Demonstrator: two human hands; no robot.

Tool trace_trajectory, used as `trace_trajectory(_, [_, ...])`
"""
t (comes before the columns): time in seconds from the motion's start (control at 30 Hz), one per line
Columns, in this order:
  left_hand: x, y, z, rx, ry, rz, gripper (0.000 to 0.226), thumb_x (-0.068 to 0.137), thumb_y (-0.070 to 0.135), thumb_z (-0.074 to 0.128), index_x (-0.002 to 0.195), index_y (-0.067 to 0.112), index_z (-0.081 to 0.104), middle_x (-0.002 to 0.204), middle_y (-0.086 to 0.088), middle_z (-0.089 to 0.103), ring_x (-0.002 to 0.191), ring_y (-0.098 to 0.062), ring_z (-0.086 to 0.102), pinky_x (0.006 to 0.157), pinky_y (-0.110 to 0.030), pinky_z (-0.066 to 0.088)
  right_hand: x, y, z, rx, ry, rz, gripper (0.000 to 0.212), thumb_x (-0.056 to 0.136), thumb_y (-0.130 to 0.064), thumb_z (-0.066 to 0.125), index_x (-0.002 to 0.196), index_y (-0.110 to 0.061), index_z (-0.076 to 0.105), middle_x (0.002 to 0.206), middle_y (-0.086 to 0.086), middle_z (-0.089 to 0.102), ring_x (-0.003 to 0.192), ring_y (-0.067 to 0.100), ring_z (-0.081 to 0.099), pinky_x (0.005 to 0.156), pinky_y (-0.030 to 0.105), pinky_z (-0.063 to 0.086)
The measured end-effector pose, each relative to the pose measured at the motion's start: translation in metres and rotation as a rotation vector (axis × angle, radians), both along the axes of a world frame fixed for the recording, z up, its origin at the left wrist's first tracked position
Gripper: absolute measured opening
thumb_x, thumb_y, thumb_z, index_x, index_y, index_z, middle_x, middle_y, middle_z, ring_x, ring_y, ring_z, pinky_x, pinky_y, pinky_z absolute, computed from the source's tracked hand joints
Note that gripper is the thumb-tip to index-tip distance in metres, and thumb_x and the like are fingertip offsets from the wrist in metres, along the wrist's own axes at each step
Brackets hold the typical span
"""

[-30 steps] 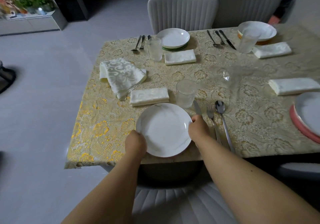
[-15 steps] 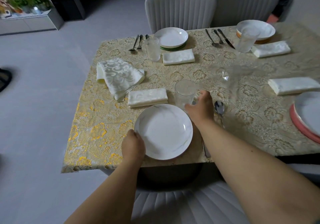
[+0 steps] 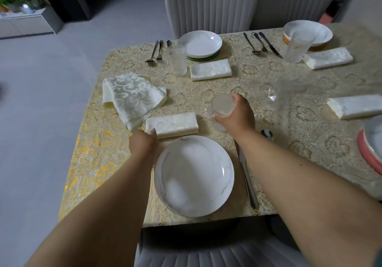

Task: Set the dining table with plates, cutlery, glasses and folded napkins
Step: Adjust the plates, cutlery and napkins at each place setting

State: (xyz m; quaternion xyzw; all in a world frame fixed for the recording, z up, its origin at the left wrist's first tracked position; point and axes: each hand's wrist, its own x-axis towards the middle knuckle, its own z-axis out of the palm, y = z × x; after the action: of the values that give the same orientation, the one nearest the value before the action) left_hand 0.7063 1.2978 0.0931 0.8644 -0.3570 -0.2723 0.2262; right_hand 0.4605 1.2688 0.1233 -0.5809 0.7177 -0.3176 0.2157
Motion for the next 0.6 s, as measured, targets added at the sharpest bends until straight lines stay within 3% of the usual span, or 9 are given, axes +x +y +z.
trace_trajectory(0.17, [-0.001,-0.013,-0.011,0.063,0.074,0.05,0.054,0.089,0.043,0.061,0.118,-0.002,0.055,0.118,-0.02,0.061,0.111,-0.039,0.057,0.093,-0.042,0.048,0.0,-0.008,-0.003,-0.017,0.008,0.004,0.088,0.067,-0.038,0.082,0.139,-0.016,0.037,0.138,0.006,0.046,0.123,0.025,0.047,0.093,0.036,0.044])
trace_trajectory(0.3, [-0.006,-0.018,-0.012,0.134,0.108,-0.002,0.046,0.091,0.034,0.062,0.115,-0.004,0.055,0.113,-0.02,0.062,0.102,-0.038,0.06,0.079,-0.035,0.049,-0.002,-0.004,-0.009,-0.005,-0.022,-0.007,0.102,0.062,-0.04,0.086,0.143,-0.014,0.031,0.14,0.008,0.045,0.127,0.026,0.045,0.1,0.036,0.042])
trace_trajectory(0.4, [-0.009,-0.021,-0.009,0.184,0.064,-0.087,0.04,0.096,0.025,0.055,0.123,-0.004,0.053,0.123,-0.02,0.059,0.111,-0.036,0.057,0.073,-0.031,0.04,0.0,0.005,-0.015,-0.01,-0.041,-0.048,0.107,0.061,-0.044,0.086,0.145,-0.011,0.027,0.142,0.011,0.041,0.13,0.027,0.04,0.103,0.035,0.038])
trace_trajectory(0.6, [-0.001,-0.029,0.003,0.254,-0.012,-0.271,0.038,0.097,0.019,0.054,0.127,-0.004,0.054,0.13,-0.021,0.056,0.121,-0.035,0.053,0.092,-0.035,0.044,-0.001,0.026,-0.029,-0.054,-0.019,-0.244,0.106,0.061,-0.05,0.083,0.142,-0.005,0.032,0.134,0.014,0.047,0.123,0.029,0.045,0.101,0.039,0.04])
